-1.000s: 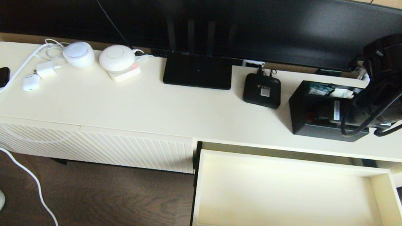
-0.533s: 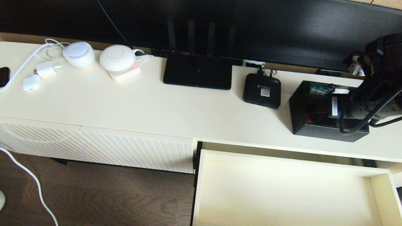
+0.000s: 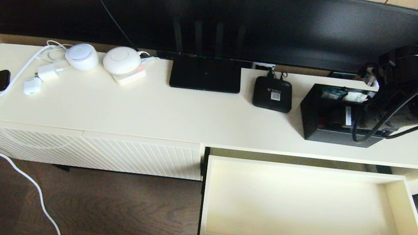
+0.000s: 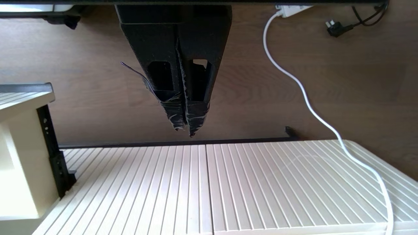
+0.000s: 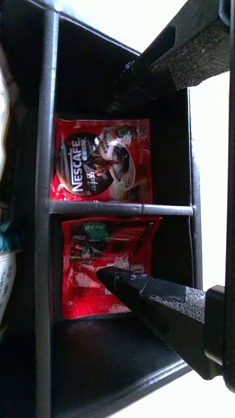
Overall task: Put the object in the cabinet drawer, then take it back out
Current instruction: Put the storage box in the drawer
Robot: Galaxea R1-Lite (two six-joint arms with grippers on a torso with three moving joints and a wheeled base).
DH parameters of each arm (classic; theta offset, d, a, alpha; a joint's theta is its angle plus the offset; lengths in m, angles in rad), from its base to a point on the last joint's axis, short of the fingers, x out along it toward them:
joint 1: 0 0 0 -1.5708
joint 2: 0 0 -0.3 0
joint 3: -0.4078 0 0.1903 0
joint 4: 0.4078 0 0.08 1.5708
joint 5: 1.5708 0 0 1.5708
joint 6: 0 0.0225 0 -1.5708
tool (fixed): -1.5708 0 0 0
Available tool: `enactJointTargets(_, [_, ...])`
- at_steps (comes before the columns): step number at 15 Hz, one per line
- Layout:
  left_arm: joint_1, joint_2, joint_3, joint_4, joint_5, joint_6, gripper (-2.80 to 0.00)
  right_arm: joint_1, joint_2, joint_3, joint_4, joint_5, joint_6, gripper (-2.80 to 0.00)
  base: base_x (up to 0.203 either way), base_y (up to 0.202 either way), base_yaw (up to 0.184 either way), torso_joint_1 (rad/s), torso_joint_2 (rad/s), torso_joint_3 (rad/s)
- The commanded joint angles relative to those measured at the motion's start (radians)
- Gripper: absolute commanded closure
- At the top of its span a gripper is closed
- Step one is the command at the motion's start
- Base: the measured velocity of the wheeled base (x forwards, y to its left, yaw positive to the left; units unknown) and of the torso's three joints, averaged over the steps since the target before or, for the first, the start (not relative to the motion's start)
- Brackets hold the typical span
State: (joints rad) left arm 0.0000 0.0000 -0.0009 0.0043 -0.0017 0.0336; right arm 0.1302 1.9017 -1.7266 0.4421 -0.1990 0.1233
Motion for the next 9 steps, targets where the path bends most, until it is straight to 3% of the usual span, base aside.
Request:
enactJointTargets(1, [0.0,0.0,0.001,-0.001,0.0,0.0,0.0,0.002,0.008,-0.002,0.003,0.009,0.018,-2.8,0.0,0.0,0.0,0.0,0.0,0.0])
enactJointTargets(9, [0.0,0.0,0.001,0.0,0.0,0.0,0.0,0.0,0.022,0.011,-0.004,0.036,0.05,-2.8,0.0,0.0,0.0,0.0,0.0,0.0])
